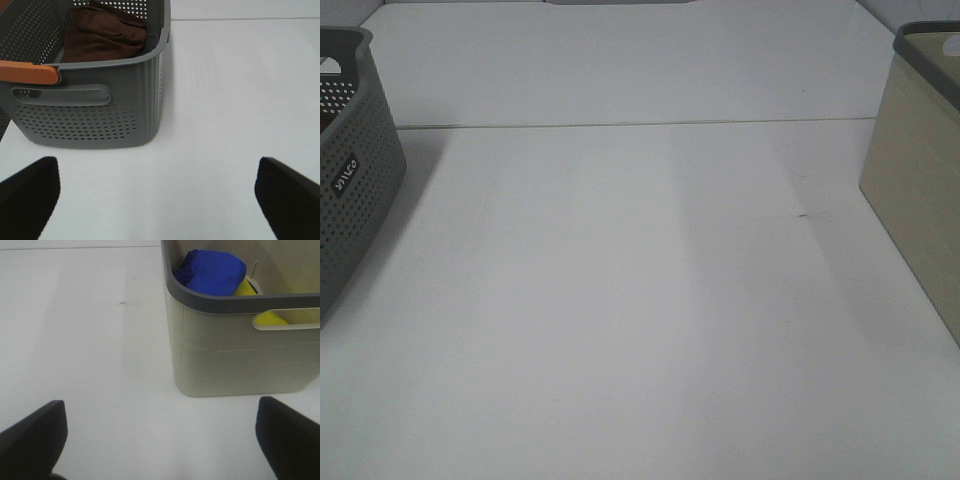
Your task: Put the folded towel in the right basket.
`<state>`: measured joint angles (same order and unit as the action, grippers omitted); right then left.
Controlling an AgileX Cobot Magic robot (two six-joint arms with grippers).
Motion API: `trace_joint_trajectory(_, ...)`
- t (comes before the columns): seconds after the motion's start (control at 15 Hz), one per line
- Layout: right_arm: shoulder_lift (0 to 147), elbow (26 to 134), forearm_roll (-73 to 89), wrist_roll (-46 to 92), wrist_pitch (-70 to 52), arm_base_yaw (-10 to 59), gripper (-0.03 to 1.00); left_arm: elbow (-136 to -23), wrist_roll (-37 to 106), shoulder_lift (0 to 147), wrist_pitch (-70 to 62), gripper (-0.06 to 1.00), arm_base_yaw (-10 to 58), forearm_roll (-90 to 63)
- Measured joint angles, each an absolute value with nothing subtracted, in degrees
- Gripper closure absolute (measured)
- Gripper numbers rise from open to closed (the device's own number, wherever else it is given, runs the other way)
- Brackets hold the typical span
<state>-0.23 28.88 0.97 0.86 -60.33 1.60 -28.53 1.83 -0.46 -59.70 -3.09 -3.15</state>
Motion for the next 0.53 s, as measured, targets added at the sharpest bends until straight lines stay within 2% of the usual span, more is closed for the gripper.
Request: trace_joint_trajectory(0.53, -0.2, 28.9, 1.0, 0.9, -60.3, 1.6, 0.00, -28.5, 1.8, -0.5, -59.7, -0.04, -3.1, -3.2)
